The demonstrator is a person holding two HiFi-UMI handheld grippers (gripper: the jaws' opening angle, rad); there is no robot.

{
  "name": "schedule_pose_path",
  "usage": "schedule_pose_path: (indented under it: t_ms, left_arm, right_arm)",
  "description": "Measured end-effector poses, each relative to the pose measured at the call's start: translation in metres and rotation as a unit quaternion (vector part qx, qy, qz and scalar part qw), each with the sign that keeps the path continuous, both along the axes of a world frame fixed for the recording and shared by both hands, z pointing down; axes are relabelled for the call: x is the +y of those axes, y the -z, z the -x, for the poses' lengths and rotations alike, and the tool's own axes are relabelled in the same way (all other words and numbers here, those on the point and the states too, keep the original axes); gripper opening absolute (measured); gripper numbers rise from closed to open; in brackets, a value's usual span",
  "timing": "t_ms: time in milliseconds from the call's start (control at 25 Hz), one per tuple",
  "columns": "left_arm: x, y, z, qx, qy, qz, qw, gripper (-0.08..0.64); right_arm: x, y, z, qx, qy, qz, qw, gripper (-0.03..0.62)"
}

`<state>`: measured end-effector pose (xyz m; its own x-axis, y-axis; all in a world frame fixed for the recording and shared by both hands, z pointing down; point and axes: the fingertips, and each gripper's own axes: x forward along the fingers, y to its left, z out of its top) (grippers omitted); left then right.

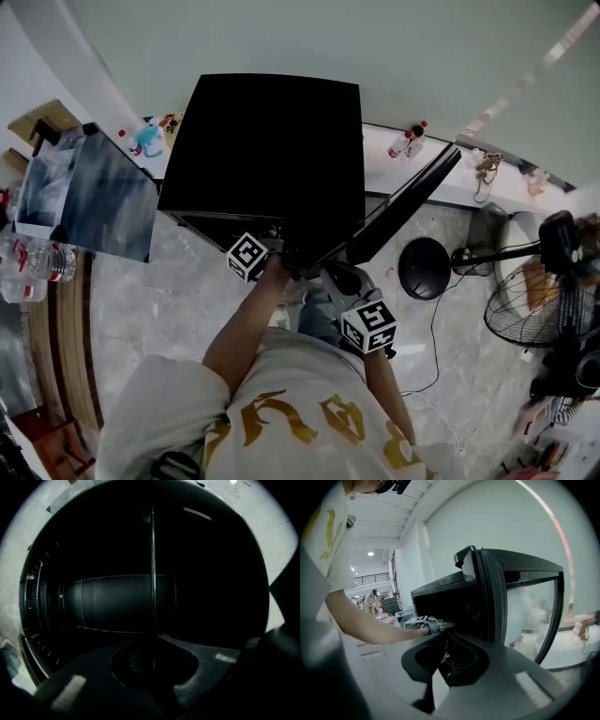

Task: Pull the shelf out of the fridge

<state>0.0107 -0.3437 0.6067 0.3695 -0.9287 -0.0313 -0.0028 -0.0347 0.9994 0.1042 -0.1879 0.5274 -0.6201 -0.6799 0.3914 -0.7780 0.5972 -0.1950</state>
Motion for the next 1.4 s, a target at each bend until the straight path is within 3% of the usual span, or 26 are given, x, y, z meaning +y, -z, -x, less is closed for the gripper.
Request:
schedule_pose_path:
  t_ms: [520,1400]
  left_arm:
    - [0.012,0.000,0.002,0.006,-0.003,0.008,0.9999,0.123]
    - [0.074,0.000,0.004,0.004,-0.048,0.016,0.9987,0.123]
  right_arm:
    - [0.006,0.003,-0.001,0.004,-0.009,-0.005,1.000,0.035]
    - [0.029,0.008,0.018,0.004,-0.011,-0.021,1.000,0.026]
